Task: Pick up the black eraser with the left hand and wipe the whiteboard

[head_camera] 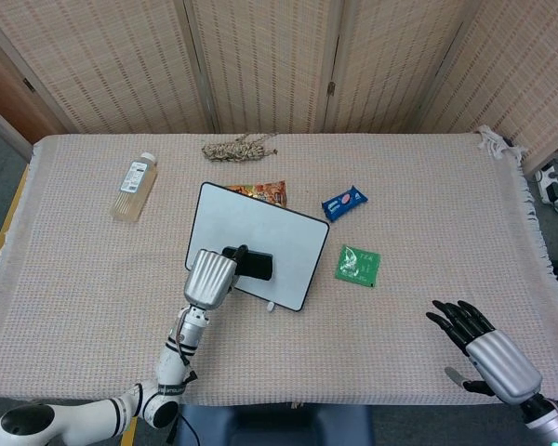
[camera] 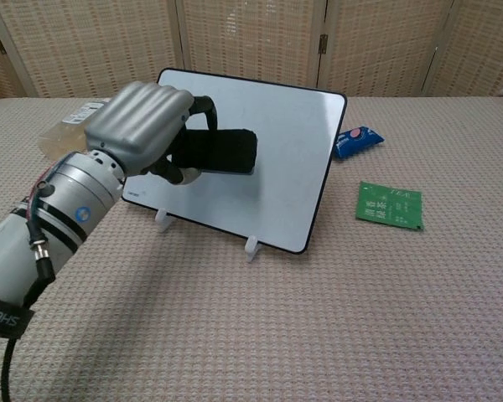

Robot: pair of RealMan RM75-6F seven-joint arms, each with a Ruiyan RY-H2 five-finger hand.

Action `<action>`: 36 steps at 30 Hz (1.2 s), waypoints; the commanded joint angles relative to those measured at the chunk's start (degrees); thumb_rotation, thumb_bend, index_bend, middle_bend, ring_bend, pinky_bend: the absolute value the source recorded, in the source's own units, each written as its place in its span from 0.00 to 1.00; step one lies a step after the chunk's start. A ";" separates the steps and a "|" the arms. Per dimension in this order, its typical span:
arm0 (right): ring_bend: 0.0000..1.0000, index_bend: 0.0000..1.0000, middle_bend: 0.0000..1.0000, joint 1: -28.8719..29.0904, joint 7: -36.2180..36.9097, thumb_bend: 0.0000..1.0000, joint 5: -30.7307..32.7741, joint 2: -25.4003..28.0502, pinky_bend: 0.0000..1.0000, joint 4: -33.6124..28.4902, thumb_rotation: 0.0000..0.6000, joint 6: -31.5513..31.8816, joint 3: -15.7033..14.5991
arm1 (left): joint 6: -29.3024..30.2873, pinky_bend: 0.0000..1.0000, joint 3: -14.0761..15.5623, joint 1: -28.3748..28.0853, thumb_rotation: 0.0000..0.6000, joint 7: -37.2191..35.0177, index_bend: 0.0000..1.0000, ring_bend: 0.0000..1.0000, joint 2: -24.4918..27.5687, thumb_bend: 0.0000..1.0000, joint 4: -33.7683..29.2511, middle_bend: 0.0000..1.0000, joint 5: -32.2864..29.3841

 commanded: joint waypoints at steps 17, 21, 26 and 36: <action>0.00 0.00 0.00 0.36 0.32 0.35 1.23 0.13 0.00 -0.37 1.00 -1.07 0.44 | -1.86 1.00 -1.42 -5.37 1.00 -5.10 0.45 0.99 -6.48 0.39 11.36 1.00 -0.56; 0.00 0.00 0.00 0.31 0.30 0.35 1.05 0.25 0.00 -0.46 1.00 -1.02 0.32 | -2.52 1.00 -1.56 -5.66 1.00 -4.28 0.39 0.99 -6.79 0.36 11.37 1.00 -1.38; 0.00 0.00 0.00 0.08 0.35 0.35 0.88 0.24 0.00 -0.37 1.00 -0.53 0.31 | -2.70 1.00 -1.36 -5.82 1.00 -3.84 0.35 0.99 -7.60 0.25 11.65 1.00 -1.94; 0.00 0.00 0.00 -0.25 -0.58 0.35 1.03 0.45 0.00 -0.84 1.00 -0.60 0.22 | -3.01 1.00 -0.72 -5.10 1.00 -3.63 0.22 1.00 -7.24 0.18 10.03 1.00 -2.92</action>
